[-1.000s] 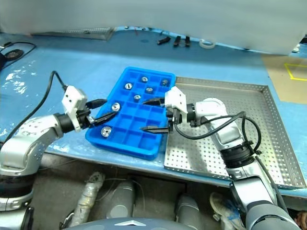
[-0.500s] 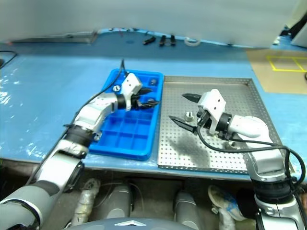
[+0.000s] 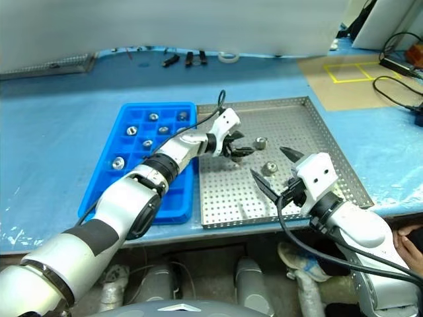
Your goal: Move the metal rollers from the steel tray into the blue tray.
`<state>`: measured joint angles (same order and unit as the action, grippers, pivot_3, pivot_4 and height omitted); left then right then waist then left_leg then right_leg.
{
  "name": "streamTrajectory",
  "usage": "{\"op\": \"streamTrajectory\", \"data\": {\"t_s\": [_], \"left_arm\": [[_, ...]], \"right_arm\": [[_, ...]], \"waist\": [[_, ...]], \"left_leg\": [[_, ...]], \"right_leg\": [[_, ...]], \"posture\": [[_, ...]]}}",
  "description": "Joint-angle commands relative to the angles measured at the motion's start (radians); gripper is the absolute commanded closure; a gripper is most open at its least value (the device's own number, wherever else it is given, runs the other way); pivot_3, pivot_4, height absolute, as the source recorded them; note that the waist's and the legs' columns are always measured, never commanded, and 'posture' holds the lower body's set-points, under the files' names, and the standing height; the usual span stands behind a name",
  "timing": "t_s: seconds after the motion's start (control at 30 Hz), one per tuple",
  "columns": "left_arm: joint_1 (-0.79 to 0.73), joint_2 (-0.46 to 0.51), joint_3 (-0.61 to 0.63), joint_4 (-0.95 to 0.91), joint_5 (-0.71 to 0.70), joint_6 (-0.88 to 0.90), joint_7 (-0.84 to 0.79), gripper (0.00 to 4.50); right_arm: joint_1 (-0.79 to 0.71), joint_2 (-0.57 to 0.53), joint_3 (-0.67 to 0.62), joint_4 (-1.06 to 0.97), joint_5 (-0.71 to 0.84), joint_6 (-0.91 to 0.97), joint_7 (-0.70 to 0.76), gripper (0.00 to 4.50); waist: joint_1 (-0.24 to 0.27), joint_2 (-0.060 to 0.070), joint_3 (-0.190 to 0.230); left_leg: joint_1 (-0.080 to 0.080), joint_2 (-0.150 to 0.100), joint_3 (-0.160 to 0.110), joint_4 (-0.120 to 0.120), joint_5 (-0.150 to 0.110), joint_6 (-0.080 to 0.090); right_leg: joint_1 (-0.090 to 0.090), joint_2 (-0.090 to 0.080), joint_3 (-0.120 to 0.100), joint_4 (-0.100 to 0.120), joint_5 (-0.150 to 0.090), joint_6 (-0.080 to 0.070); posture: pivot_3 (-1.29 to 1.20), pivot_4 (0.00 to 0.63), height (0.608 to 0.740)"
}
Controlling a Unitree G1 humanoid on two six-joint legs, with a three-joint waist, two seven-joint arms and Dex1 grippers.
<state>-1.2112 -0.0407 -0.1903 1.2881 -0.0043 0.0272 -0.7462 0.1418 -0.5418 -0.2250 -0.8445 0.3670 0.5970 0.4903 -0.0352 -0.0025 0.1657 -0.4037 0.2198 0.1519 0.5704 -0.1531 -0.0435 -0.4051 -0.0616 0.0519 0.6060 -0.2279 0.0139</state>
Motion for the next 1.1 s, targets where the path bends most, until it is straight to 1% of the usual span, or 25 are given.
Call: {"op": "streamTrajectory", "data": {"t_s": [0.03, 0.1, 0.13, 0.3, 0.7, 0.8, 0.97, 1.0, 1.03, 1.1], "left_arm": [[-0.027, -0.004, 0.023, 0.005, 0.024, -0.017, 0.023, 0.72], [-0.019, -0.008, 0.026, 0.007, 0.037, -0.025, 0.010, 0.31], [-0.017, -0.011, 0.028, 0.008, 0.041, -0.025, 0.004, 0.02], [0.001, -0.025, 0.015, 0.012, 0.078, -0.022, -0.012, 0.02], [0.023, -0.047, 0.019, 0.032, 0.141, 0.034, 0.058, 0.02], [0.025, -0.047, 0.024, 0.031, 0.145, 0.027, 0.052, 0.58], [0.034, -0.035, 0.025, 0.033, 0.162, 0.031, 0.057, 2.14], [0.037, -0.032, 0.026, 0.032, 0.163, 0.029, 0.051, 2.51], [0.038, -0.029, 0.028, 0.031, 0.163, 0.027, 0.042, 2.71], [0.039, -0.024, 0.033, 0.027, 0.158, 0.021, 0.019, 2.71]], "right_arm": [[0.007, 0.004, -0.023, -0.050, 0.004, -0.006, -0.030, 0.00], [0.004, 0.001, -0.018, -0.046, 0.003, -0.008, -0.037, 0.00], [0.001, 0.000, -0.017, -0.042, 0.004, -0.009, -0.039, 0.00], [-0.001, -0.005, -0.017, -0.020, 0.004, -0.027, -0.035, 0.00], [0.029, -0.002, 0.001, 0.019, -0.022, -0.083, -0.027, 0.00], [0.031, -0.005, 0.002, 0.023, -0.027, -0.089, -0.026, 0.00], [0.025, -0.003, 0.011, 0.024, -0.033, -0.089, -0.029, 0.00], [0.023, -0.003, 0.012, 0.024, -0.033, -0.089, -0.028, 0.00], [0.019, -0.003, 0.015, 0.025, -0.033, -0.088, -0.028, 0.00], [0.012, -0.004, 0.020, 0.027, -0.033, -0.086, -0.027, 0.00]], "waist": [[-0.002, 0.000, 0.000], [-0.002, 0.000, 0.000], [-0.002, 0.000, 0.000], [-0.003, 0.000, 0.000], [-0.005, 0.000, 0.000], [-0.006, 0.000, 0.000], [-0.006, 0.000, 0.000], [-0.006, 0.000, 0.000], [-0.006, 0.000, 0.000], [-0.006, 0.000, 0.000]], "left_leg": [[-0.001, -0.001, 0.000, 0.000, 0.000, 0.001], [-0.001, -0.004, 0.000, 0.000, -0.002, 0.003], [-0.001, -0.005, 0.001, 0.000, -0.002, 0.004], [-0.002, -0.013, 0.003, 0.001, -0.006, 0.010], [-0.002, -0.013, 0.004, 0.001, -0.007, 0.012], [-0.002, -0.013, 0.004, 0.001, -0.007, 0.012], [-0.003, -0.013, 0.004, 0.001, -0.007, 0.012], [-0.003, -0.013, 0.004, 0.001, -0.007, 0.013], [-0.003, -0.013, 0.004, 0.001, -0.007, 0.013], [-0.003, -0.013, 0.004, 0.000, -0.008, 0.013]], "right_leg": [[0.000, -0.001, 0.000, 0.000, 0.000, 0.000], [0.000, -0.004, -0.001, -0.001, 0.000, 0.000], [0.000, -0.006, -0.001, -0.001, 0.000, 0.001], [0.000, -0.014, 0.001, -0.002, -0.002, 0.003], [0.001, -0.015, 0.001, -0.003, -0.003, 0.005], [0.001, -0.015, 0.001, -0.003, -0.003, 0.005], [0.001, -0.015, 0.000, -0.004, -0.004, 0.006], [0.001, -0.015, 0.000, -0.004, -0.004, 0.006], [0.001, -0.015, 0.000, -0.005, -0.004, 0.006], [0.001, -0.015, 0.000, -0.006, -0.004, 0.006]], "posture": [[-0.54, 0.150, 0.740], [-0.54, 0.150, 0.740], [-0.54, 0.150, 0.740], [-0.54, 0.150, 0.740], [-0.53, 0.150, 0.740], [-0.53, 0.150, 0.740], [-0.52, 0.150, 0.740], [-0.52, 0.150, 0.740], [-0.52, 0.150, 0.740], [-0.51, 0.150, 0.740]]}}
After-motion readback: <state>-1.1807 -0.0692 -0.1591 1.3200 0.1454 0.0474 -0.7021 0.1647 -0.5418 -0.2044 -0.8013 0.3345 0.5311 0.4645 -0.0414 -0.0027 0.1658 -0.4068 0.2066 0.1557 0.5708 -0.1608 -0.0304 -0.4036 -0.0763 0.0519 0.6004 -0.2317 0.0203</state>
